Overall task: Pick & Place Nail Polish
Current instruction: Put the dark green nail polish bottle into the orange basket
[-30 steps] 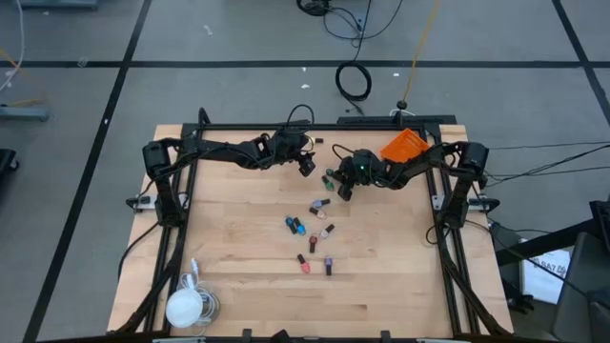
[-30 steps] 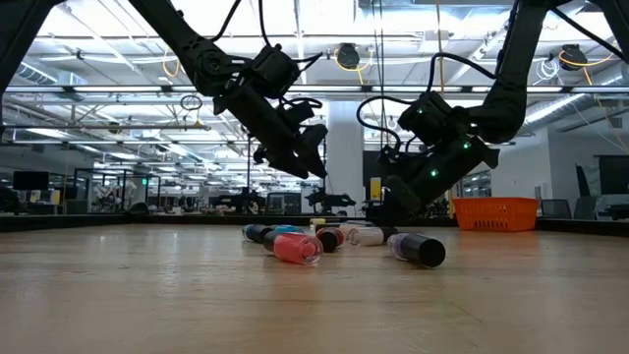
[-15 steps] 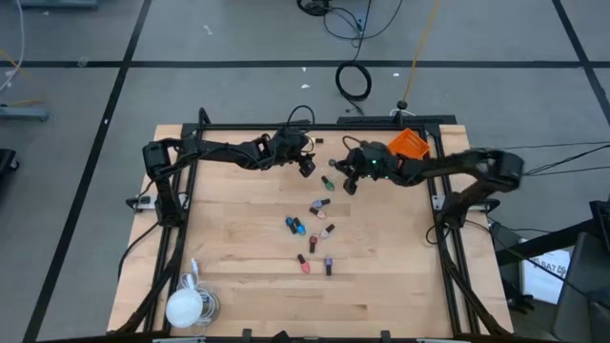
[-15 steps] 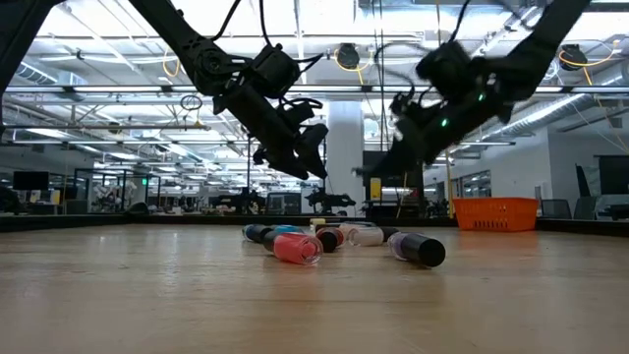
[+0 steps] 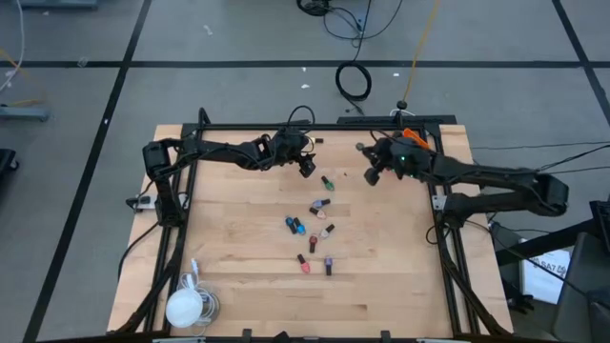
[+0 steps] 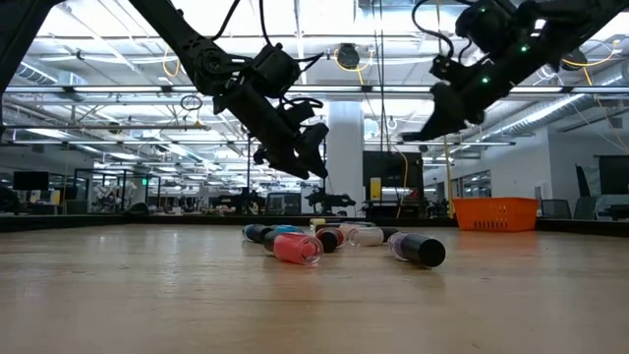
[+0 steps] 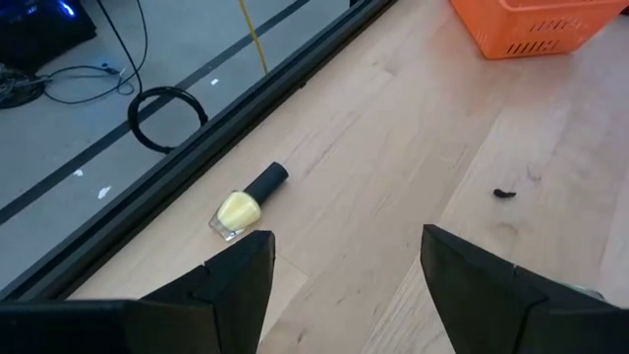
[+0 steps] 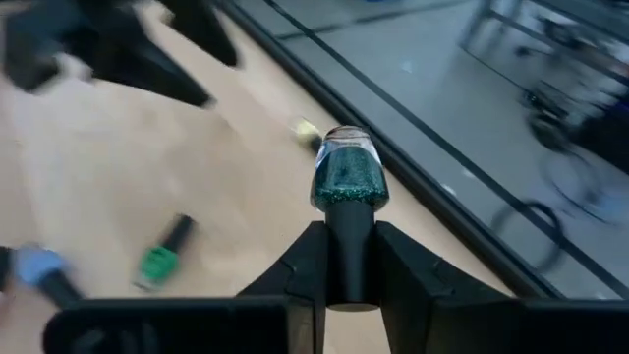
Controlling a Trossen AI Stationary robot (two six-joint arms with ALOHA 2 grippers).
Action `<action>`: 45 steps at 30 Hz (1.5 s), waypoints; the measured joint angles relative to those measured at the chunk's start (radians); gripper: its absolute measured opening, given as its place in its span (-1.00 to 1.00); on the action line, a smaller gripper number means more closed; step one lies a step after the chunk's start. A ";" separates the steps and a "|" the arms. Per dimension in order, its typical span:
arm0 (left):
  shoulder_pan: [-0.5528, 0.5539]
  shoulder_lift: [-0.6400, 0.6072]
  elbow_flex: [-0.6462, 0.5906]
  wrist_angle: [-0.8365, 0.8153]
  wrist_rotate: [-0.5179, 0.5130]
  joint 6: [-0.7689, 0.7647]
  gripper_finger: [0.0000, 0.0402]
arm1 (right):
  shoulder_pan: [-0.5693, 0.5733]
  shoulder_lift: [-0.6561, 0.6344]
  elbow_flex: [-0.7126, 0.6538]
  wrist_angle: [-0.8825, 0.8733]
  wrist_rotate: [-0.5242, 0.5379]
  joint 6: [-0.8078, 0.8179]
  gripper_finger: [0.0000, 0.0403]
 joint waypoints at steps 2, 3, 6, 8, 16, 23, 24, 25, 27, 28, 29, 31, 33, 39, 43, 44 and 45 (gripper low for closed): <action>0.000 0.000 0.000 0.000 0.000 0.000 0.26 | 0.000 -0.022 -0.001 -0.068 0.068 0.028 -0.75; 0.000 0.000 0.000 0.000 0.000 0.000 0.26 | 0.000 -0.029 -0.007 -0.090 0.104 0.044 -0.75; 0.000 0.000 0.000 0.000 0.000 0.000 0.26 | -0.018 -0.051 -0.042 -0.151 0.196 0.100 -0.75; 0.000 0.000 0.000 0.001 0.000 0.000 0.26 | -0.044 -0.059 -0.079 -0.171 0.220 0.144 -0.75; 0.001 0.000 0.000 0.000 0.000 -0.002 0.26 | -0.187 -0.067 -0.239 -0.134 0.226 0.215 -0.75; 0.001 0.000 0.000 0.001 0.000 -0.005 0.26 | -0.251 -0.067 -0.279 -0.070 0.148 0.210 -0.75; 0.001 0.000 0.000 0.001 0.000 -0.005 0.26 | -0.253 -0.067 -0.279 -0.070 0.148 0.206 -0.75; 0.001 0.000 0.000 0.001 0.000 -0.005 0.26 | -0.256 -0.067 -0.279 -0.070 0.148 0.205 -0.75; 0.001 0.000 0.000 0.001 0.000 -0.005 0.26 | -0.261 -0.067 -0.279 -0.070 0.149 0.204 -0.75; 0.001 0.000 0.000 0.001 0.000 -0.005 0.26 | -0.264 -0.067 -0.279 -0.070 0.149 0.204 -0.75; 0.001 0.000 0.000 0.001 0.000 -0.005 0.26 | -0.268 -0.067 -0.279 -0.071 0.150 0.204 -0.75; 0.001 0.000 0.000 0.001 0.000 -0.005 0.26 | -0.276 -0.067 -0.279 -0.070 0.150 0.201 -0.75; 0.001 0.000 0.000 0.001 0.000 -0.005 0.26 | -0.281 -0.067 -0.279 -0.070 0.150 0.200 -0.75; 0.001 0.000 0.000 0.000 0.000 -0.005 0.26 | -0.278 -0.094 -0.279 0.032 0.080 0.184 -0.75; 0.001 0.000 0.000 0.000 0.000 -0.005 0.26 | -0.246 -0.160 -0.279 0.110 0.051 0.177 -0.75; 0.001 0.000 0.000 -0.001 0.000 -0.006 0.26 | -0.236 -0.177 -0.279 0.128 0.016 0.174 -0.75; 0.001 0.000 0.000 -0.002 -0.001 -0.005 0.26 | -0.227 -0.192 -0.279 0.149 -0.041 0.170 -0.75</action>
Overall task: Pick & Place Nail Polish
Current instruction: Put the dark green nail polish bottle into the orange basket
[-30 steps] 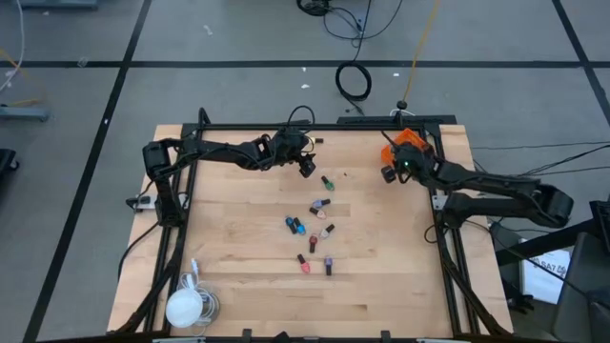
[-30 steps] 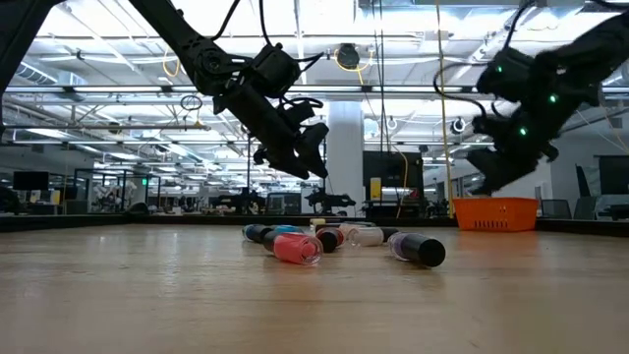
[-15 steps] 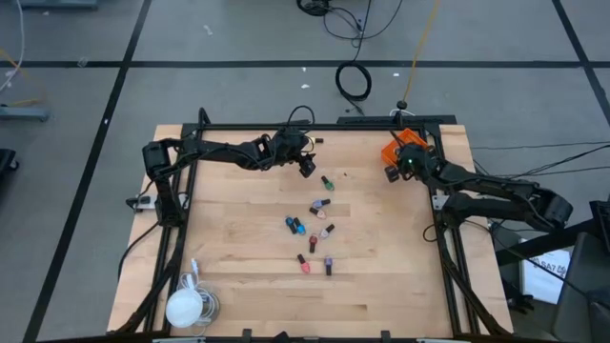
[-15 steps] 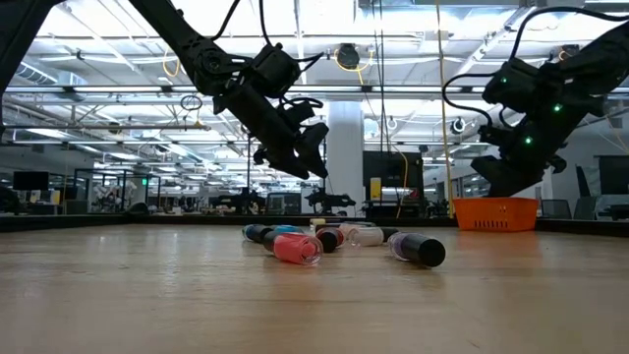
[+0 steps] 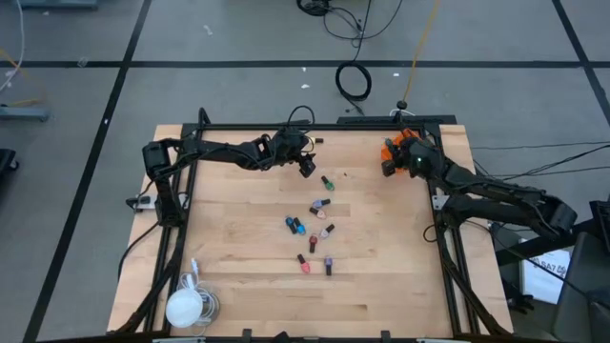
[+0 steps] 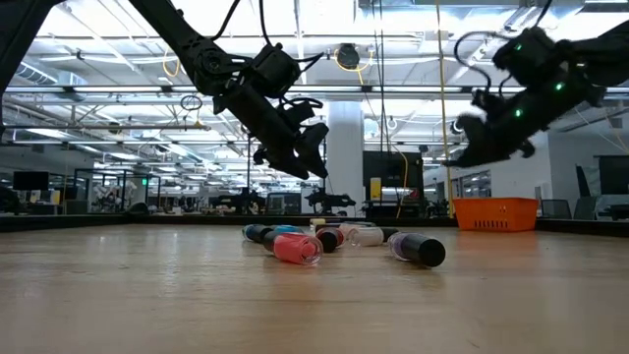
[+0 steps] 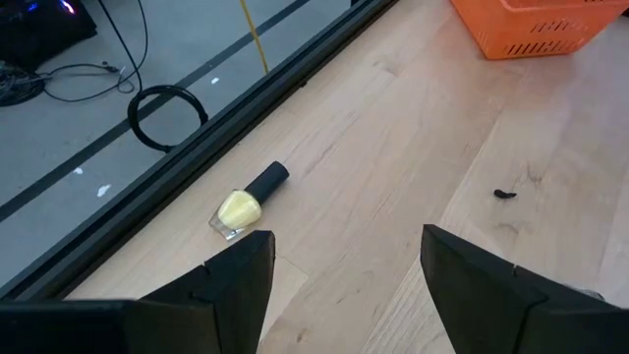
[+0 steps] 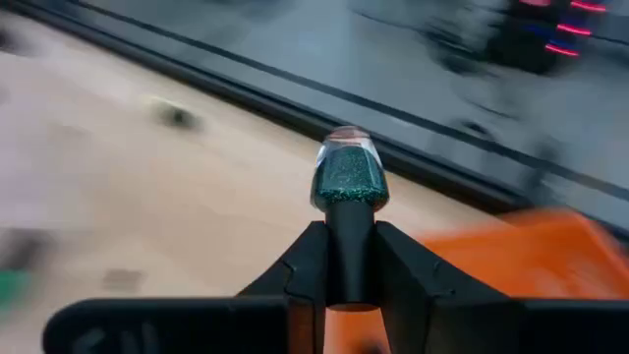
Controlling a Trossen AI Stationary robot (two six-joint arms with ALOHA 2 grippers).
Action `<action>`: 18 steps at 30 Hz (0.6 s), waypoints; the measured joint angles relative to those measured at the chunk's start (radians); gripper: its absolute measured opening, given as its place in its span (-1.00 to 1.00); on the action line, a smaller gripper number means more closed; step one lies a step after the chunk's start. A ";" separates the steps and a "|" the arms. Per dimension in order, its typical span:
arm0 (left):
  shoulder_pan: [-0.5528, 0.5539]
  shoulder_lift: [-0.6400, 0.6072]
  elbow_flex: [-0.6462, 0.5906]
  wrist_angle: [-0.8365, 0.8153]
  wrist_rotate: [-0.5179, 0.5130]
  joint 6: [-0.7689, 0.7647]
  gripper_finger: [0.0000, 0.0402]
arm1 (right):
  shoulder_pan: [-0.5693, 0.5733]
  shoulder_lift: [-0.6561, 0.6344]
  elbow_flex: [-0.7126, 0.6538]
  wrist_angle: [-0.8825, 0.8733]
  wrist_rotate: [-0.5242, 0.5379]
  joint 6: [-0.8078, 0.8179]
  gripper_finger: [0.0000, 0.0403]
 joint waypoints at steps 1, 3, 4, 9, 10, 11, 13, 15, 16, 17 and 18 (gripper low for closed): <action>0.000 0.000 0.000 0.000 0.000 0.000 0.26 | 0.010 -0.014 0.000 0.023 -0.072 -0.001 -0.75; 0.000 0.000 0.000 0.001 0.000 0.000 0.26 | 0.035 -0.030 0.000 0.072 -0.212 0.015 -0.75; 0.000 0.000 0.000 0.001 0.000 0.000 0.26 | 0.052 -0.035 0.000 0.095 -0.273 0.028 -0.75; 0.000 0.000 0.000 0.001 0.000 0.000 0.26 | 0.155 -0.026 0.000 0.210 -0.517 0.082 -0.75; 0.000 0.000 0.000 0.001 0.000 0.000 0.26 | 0.184 -0.020 0.000 0.231 -0.553 0.085 -0.75; 0.000 0.000 0.000 0.002 0.000 0.000 0.26 | 0.217 -0.012 0.000 0.264 -0.585 0.086 -0.75; 0.000 0.000 0.000 0.003 0.000 0.000 0.26 | 0.281 0.000 0.000 0.355 -0.651 0.092 -0.75; 0.000 0.000 0.000 0.004 0.000 -0.001 0.26 | 0.346 0.014 0.000 0.471 -0.715 0.094 -0.75; 0.000 0.000 0.000 0.004 0.000 -0.001 0.26 | 0.379 0.020 0.000 0.534 -0.747 0.093 -0.75; 0.000 0.000 0.000 0.004 0.000 -0.002 0.26 | 0.408 0.026 0.000 0.605 -0.778 0.093 -0.75; 0.000 0.000 0.000 0.004 0.000 -0.002 0.26 | 0.437 0.031 0.000 0.677 -0.810 0.092 -0.75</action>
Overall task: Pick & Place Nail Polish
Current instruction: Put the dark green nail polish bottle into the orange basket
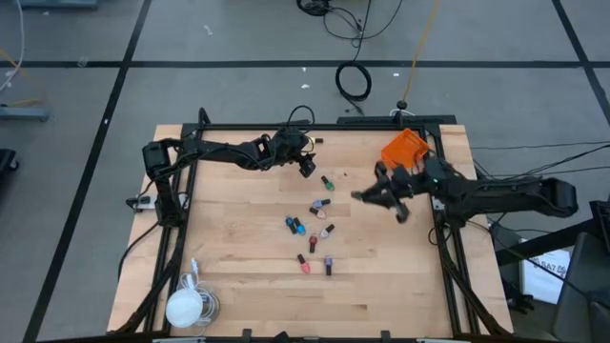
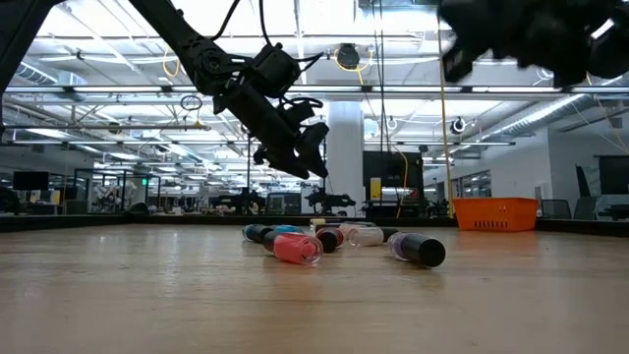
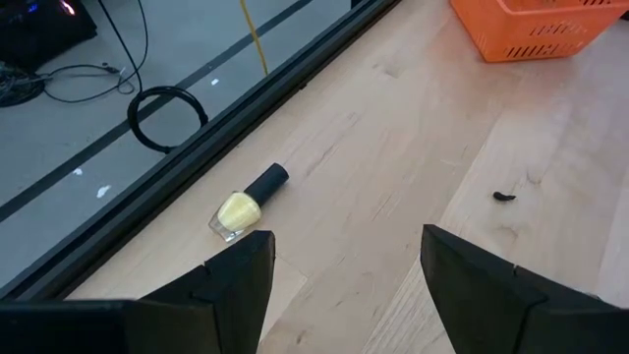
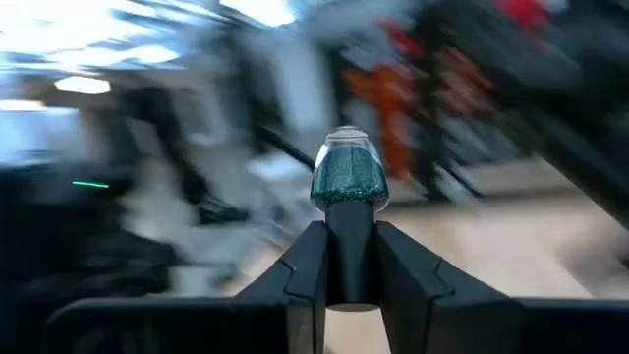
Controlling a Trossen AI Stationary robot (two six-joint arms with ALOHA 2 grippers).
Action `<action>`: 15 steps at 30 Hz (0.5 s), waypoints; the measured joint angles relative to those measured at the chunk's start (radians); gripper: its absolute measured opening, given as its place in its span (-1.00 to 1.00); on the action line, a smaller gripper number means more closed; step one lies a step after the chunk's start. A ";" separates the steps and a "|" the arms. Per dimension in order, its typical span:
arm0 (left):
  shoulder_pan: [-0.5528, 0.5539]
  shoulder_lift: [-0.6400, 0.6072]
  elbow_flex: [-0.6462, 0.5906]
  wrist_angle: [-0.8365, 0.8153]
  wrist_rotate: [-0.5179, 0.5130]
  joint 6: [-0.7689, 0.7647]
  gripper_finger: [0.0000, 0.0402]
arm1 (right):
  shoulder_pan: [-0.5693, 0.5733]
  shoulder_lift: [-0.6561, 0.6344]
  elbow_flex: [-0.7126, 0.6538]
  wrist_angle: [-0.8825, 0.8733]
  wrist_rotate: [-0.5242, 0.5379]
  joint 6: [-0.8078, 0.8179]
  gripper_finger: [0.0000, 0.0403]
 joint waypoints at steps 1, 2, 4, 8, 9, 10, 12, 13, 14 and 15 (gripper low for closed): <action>0.000 0.000 0.000 0.000 0.000 0.000 0.26 | 0.029 0.004 0.000 0.072 -0.030 0.000 -0.75; 0.000 0.000 0.000 0.000 0.000 0.000 0.26 | 0.054 0.007 0.000 0.141 -0.054 0.001 -0.75; 0.000 0.000 0.000 0.000 0.000 0.000 0.26 | 0.096 0.007 0.000 0.217 -0.071 0.004 -0.75; 0.000 0.000 0.000 0.000 0.000 0.000 0.26 | 0.127 0.008 0.000 0.216 -0.051 0.002 -0.75; 0.000 0.000 0.000 -0.001 0.000 0.000 0.26 | 0.127 0.008 0.000 0.200 -0.033 0.000 -0.75; 0.000 0.000 0.000 -0.001 0.000 0.000 0.26 | 0.127 0.008 0.000 0.178 -0.012 -0.003 -0.75; 0.000 0.000 0.000 -0.001 0.000 0.000 0.26 | 0.122 0.008 0.000 0.133 0.028 -0.010 -0.75; 0.000 0.000 0.000 -0.001 0.000 0.000 0.26 | 0.122 0.008 0.000 0.103 0.056 -0.013 -0.75; 0.000 0.000 0.000 -0.001 0.000 0.000 0.26 | 0.120 0.007 0.000 0.063 0.090 -0.025 -0.75; 0.000 0.000 0.000 -0.001 0.000 0.000 0.26 | 0.118 0.007 0.000 0.009 0.131 -0.038 -0.75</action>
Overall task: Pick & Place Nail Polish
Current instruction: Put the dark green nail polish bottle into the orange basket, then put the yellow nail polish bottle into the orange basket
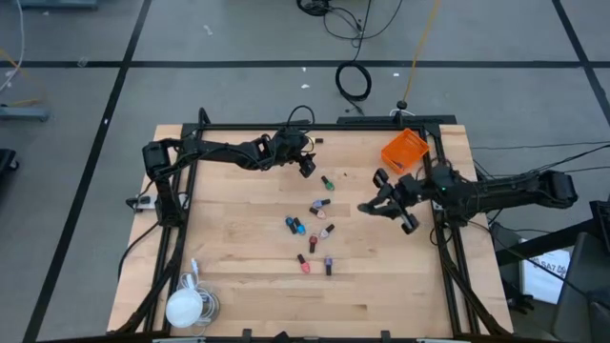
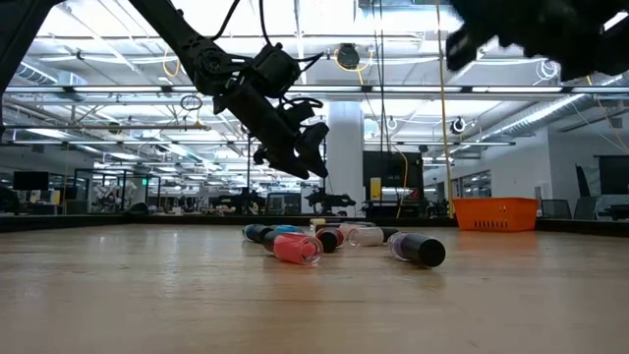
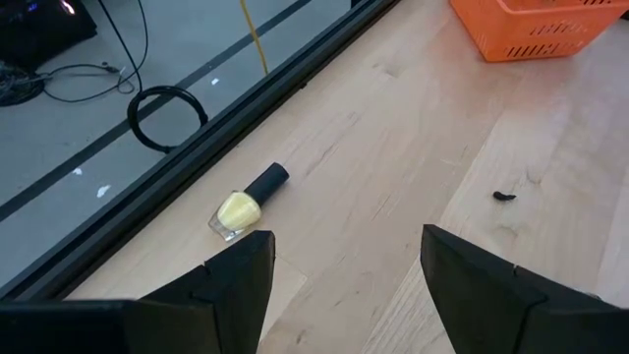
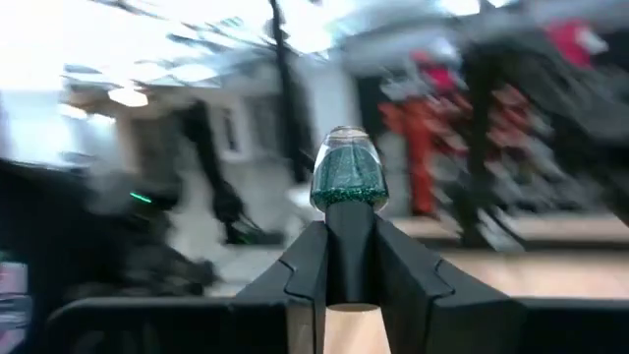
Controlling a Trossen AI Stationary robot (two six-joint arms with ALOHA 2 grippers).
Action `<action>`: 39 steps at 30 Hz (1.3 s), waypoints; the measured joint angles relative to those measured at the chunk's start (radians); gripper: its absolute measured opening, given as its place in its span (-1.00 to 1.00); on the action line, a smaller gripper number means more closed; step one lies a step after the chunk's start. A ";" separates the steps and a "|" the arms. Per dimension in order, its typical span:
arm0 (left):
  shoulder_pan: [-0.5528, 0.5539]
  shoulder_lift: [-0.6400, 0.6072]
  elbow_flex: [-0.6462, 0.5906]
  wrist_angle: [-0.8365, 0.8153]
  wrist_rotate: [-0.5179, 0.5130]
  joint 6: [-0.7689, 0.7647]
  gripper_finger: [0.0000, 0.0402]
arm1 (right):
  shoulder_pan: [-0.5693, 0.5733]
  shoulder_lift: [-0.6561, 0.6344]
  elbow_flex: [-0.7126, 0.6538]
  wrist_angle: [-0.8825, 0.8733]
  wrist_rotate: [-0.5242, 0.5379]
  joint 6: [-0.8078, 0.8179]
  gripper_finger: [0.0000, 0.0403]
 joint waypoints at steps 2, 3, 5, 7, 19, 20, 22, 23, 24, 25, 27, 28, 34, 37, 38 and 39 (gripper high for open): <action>0.000 0.000 0.000 0.000 0.000 -0.002 0.26 | -0.008 0.001 0.000 -0.137 0.118 -0.019 -0.75; 0.000 0.000 0.000 -0.001 0.000 -0.004 0.26 | -0.012 0.001 0.000 -0.210 0.203 -0.022 -0.75; 0.000 0.000 0.000 -0.002 0.000 -0.004 0.26 | -0.022 0.000 0.000 -0.359 0.398 -0.017 -0.75; 0.000 0.000 0.000 -0.003 0.000 -0.004 0.26 | -0.030 -0.010 0.000 -0.516 0.623 0.007 -0.75; 0.000 0.000 0.000 0.002 0.000 -0.005 0.26 | -0.280 -0.116 0.000 -1.017 1.149 0.098 -0.75; 0.000 0.000 0.000 0.003 0.000 -0.005 0.26 | -0.316 -0.110 0.000 -1.011 1.114 0.082 -0.75; 0.000 0.000 0.000 -0.002 0.000 -0.007 0.26 | -0.383 -0.101 0.000 -1.010 1.054 0.057 -0.75; 0.000 0.000 0.000 -0.005 0.000 -0.011 0.26 | -0.412 -0.096 0.000 -1.009 1.034 0.054 -0.75; 0.000 0.000 0.000 -0.008 0.000 -0.019 0.26 | -0.439 -0.091 0.000 -1.008 1.015 0.052 -0.75; 0.000 0.000 0.000 -0.011 0.000 -0.028 0.26 | -0.461 -0.088 0.000 -1.010 0.999 0.048 -0.75; 0.000 0.000 0.000 -0.012 0.000 -0.035 0.26 | -0.495 -0.083 0.000 -1.008 0.978 0.048 -0.71; 0.000 0.000 0.000 -0.011 0.000 -0.035 0.26 | -0.506 -0.081 0.000 -1.008 0.972 0.051 -0.65; 0.000 0.000 0.000 0.007 -0.048 -0.018 0.26 | -0.520 -0.081 0.000 -1.007 0.970 0.064 -0.17; 0.000 0.000 0.000 0.007 -0.086 -0.021 0.26 | -0.520 -0.081 0.000 -1.007 0.954 0.065 -0.05; 0.000 0.000 0.000 0.007 -0.089 -0.027 0.26 | -0.520 -0.081 0.000 -1.006 0.944 0.065 -0.02; 0.000 0.000 0.000 0.008 -0.088 -0.033 0.26 | -0.520 -0.081 0.000 -1.004 0.937 0.065 0.00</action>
